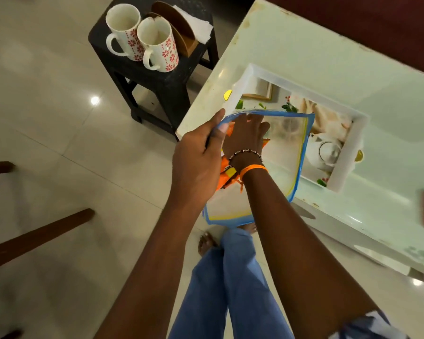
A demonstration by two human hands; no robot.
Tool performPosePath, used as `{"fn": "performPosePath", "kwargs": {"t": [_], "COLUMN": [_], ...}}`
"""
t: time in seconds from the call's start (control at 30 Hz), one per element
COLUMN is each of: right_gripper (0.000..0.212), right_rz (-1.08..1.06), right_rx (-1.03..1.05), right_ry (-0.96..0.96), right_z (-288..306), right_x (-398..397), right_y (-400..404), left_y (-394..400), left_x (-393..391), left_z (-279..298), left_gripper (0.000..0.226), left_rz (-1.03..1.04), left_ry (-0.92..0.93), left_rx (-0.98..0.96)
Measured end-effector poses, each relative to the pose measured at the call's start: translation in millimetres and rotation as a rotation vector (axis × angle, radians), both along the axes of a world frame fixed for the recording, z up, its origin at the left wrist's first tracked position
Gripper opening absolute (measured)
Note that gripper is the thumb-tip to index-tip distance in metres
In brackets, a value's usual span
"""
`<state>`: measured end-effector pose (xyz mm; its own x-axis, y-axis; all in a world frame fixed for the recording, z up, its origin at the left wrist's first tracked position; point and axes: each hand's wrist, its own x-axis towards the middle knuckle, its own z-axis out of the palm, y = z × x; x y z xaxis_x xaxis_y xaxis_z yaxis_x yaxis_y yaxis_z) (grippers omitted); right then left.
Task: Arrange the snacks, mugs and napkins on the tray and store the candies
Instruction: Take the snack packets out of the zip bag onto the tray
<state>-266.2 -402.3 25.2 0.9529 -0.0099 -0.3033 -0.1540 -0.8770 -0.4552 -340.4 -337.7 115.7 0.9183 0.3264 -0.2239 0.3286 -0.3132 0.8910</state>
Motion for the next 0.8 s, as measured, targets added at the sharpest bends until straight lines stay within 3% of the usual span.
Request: {"fn": "performPosePath", "kwargs": {"t": [0.13,0.23,0.33,0.4,0.53,0.7,0.8], "right_gripper": [0.044,0.041,0.041,0.039,0.028,0.046,0.045], "right_rz": [0.024,0.147,0.185,0.058,0.153,-0.074,-0.197], "right_rx": [0.118,0.084,0.165,0.315,0.290,0.690,0.869], "right_ry": [0.146,0.494,0.382,0.437,0.298,0.079,-0.020], "right_z": [-13.8,-25.1,-19.6,-3.0,27.4,54.4,55.7], "right_x": [6.0,4.3,6.5,10.8,-0.9,-42.2,-65.8], "right_y": [-3.3,-7.5,-8.5,-15.5,-55.1,-133.4,-187.6], "left_y": [-1.2,-4.6,-10.6,-16.7,-31.6,-59.9,-86.2], "left_x": [1.9,3.3,1.6,0.8,4.4,13.3,15.4], "left_z": [-1.1,-4.3,-8.9,-11.3,-14.3,-21.5,-30.2], "left_gripper": [0.035,0.036,0.037,0.037,0.036,0.044,0.049], "left_rz": [-0.041,-0.091,-0.140,-0.165,-0.181,-0.225,-0.268], "left_ry": [0.014,0.014,0.013,0.005,-0.040,-0.051,-0.055], "left_rx": [-0.029,-0.035,-0.030,-0.009,0.059,0.086,0.140]}}
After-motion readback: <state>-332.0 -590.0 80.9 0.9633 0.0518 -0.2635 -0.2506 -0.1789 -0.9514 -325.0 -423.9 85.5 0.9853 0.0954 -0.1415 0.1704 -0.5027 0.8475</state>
